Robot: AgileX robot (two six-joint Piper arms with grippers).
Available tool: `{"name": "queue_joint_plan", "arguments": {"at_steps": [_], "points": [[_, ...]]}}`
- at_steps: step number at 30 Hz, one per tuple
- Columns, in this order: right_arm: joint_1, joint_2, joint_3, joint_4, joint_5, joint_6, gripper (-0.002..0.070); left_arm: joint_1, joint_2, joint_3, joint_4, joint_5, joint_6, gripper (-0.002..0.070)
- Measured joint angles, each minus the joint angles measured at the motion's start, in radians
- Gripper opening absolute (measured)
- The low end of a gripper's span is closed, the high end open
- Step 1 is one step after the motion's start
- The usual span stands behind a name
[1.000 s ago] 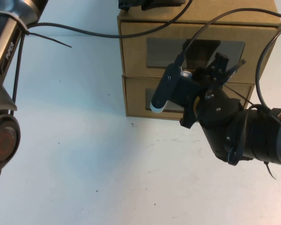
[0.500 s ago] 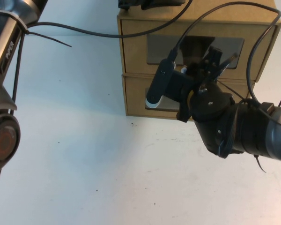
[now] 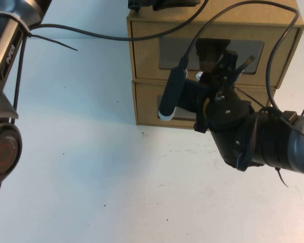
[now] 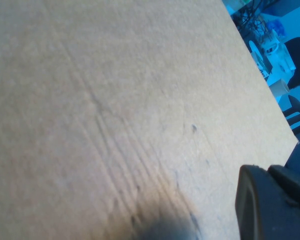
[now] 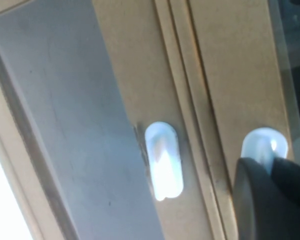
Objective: Open the shoe box
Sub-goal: 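Pull the top drawer of the cardboard box fully open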
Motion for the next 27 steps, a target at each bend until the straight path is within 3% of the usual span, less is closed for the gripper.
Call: {"name": "queue_joint_plan", "arguments": {"at_steps": [17, 27], "points": [[0.07, -0.138, 0.155, 0.072, -0.02, -0.006, 0.0011, 0.0, 0.0, 0.0, -0.011, 0.019, 0.0, -0.0004], [0.168, -0.172, 0.233, 0.071, 0.085, -0.006, 0.0011, 0.0, 0.0, 0.0, -0.019, 0.028, -0.003, -0.0004]]}}
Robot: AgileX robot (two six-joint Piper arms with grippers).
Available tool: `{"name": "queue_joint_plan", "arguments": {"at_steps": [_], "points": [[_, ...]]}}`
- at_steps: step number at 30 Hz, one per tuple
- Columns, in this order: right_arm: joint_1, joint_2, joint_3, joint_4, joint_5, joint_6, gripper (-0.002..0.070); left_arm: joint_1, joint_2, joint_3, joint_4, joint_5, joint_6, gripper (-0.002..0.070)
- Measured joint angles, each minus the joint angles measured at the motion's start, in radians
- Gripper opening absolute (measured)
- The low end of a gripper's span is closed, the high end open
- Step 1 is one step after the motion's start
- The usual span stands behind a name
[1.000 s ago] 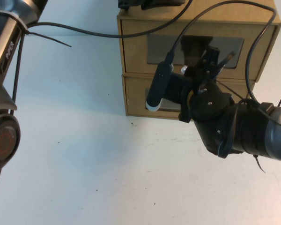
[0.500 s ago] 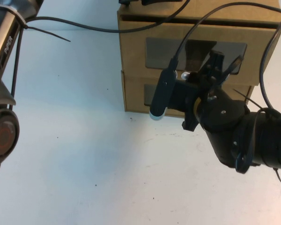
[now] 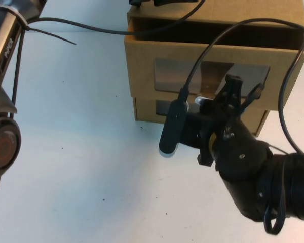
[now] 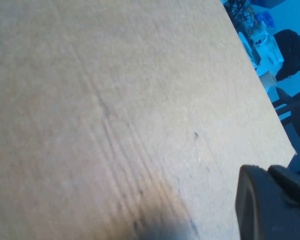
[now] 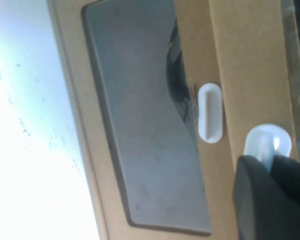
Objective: Open the shoe box
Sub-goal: 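Pull the top drawer of the cardboard box fully open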
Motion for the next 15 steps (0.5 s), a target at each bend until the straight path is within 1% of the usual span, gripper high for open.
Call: {"name": "queue_joint_plan", "arguments": {"at_steps": [6, 12, 15], "points": [[0.067, -0.017, 0.007, 0.066, 0.06, 0.0, 0.0011, 0.0, 0.0, 0.0, 0.0, 0.001, -0.002, -0.0004], [0.143, -0.055, 0.035, 0.161, 0.081, 0.0, 0.0011, 0.0, 0.0, 0.0, 0.006, -0.003, -0.002, -0.0004], [0.168, -0.068, 0.056, 0.174, 0.103, 0.0, 0.0011, 0.0, 0.0, 0.0, 0.006, -0.003, -0.002, -0.0004]]}}
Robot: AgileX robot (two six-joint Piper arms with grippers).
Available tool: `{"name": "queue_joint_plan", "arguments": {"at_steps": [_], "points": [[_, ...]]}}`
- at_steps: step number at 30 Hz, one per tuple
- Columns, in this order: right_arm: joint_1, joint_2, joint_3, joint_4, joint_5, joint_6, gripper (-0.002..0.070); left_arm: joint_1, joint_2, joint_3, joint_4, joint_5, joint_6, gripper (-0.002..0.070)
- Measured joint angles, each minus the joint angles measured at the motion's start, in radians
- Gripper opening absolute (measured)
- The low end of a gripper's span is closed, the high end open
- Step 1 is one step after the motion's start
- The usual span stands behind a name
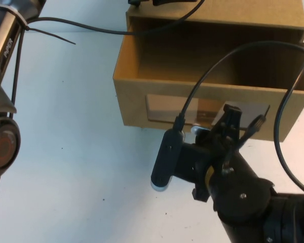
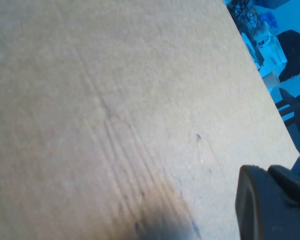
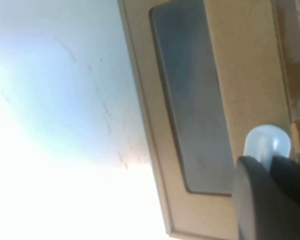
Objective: Open the shoe box
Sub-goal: 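Pull the top drawer of the cardboard box fully open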
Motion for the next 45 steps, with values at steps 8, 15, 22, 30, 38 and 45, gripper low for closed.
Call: {"name": "queue_joint_plan", "arguments": {"at_steps": [8, 15, 22, 30, 38, 45], "points": [[0.02, -0.019, 0.008, 0.069, 0.009, -0.027, 0.0011, 0.0, 0.0, 0.0, 0.0, 0.002, 0.002, -0.0004], [0.022, -0.054, 0.021, 0.187, 0.022, -0.027, 0.011, 0.0, 0.0, 0.0, 0.002, 0.001, 0.006, -0.0004], [0.025, -0.113, 0.02, 0.275, 0.044, -0.027, 0.0273, 0.0, 0.0, 0.0, 0.003, -0.001, 0.006, -0.0004], [0.154, -0.214, 0.02, 0.424, 0.082, -0.111, 0.0174, 0.0, -0.002, 0.0, 0.007, -0.001, 0.013, -0.0004], [0.183, -0.304, -0.018, 0.42, 0.33, -0.124, 0.0109, 0.002, -0.019, -0.013, 0.06, 0.008, 0.026, -0.0004], [0.185, -0.466, -0.1, 0.447, 0.367, -0.128, 0.0007, 0.009, -0.087, -0.136, 0.08, 0.015, 0.029, -0.0004]]}}
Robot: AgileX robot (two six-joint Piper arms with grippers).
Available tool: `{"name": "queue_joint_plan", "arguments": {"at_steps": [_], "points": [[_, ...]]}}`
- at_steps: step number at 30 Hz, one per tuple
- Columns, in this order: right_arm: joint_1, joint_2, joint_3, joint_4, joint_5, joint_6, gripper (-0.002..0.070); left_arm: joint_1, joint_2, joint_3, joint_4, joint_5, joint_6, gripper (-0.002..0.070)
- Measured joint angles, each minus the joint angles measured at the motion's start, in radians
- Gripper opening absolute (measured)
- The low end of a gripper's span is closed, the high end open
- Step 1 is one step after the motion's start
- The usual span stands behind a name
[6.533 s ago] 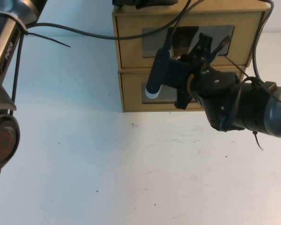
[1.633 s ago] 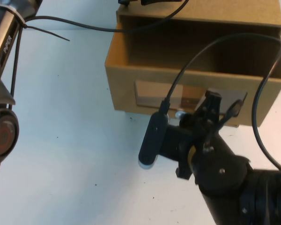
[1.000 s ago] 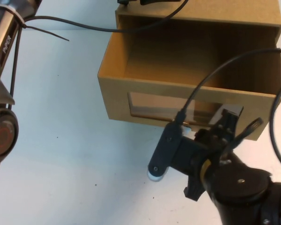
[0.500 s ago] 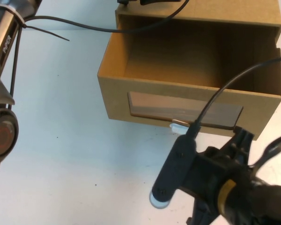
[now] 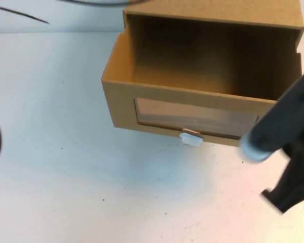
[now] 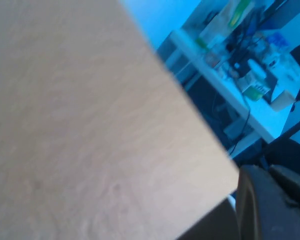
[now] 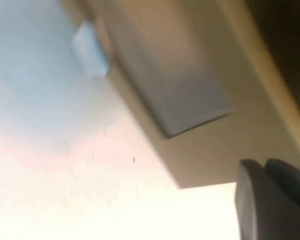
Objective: Open the shoe box
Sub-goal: 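Pull the top drawer of the cardboard box fully open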
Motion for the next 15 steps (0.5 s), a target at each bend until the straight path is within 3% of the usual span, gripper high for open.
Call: {"name": "queue_joint_plan", "arguments": {"at_steps": [5, 15], "points": [[0.001, -0.105, -0.089, 0.009, 0.014, 0.0, -0.0009, 0.0, -0.111, -0.037, 0.033, 0.003, 0.051, -0.0004], [0.002, -0.268, -0.158, -0.01, 0.038, 0.002, -0.0013, 0.0, -0.386, -0.04, 0.347, 0.019, 0.158, -0.0004]]}}
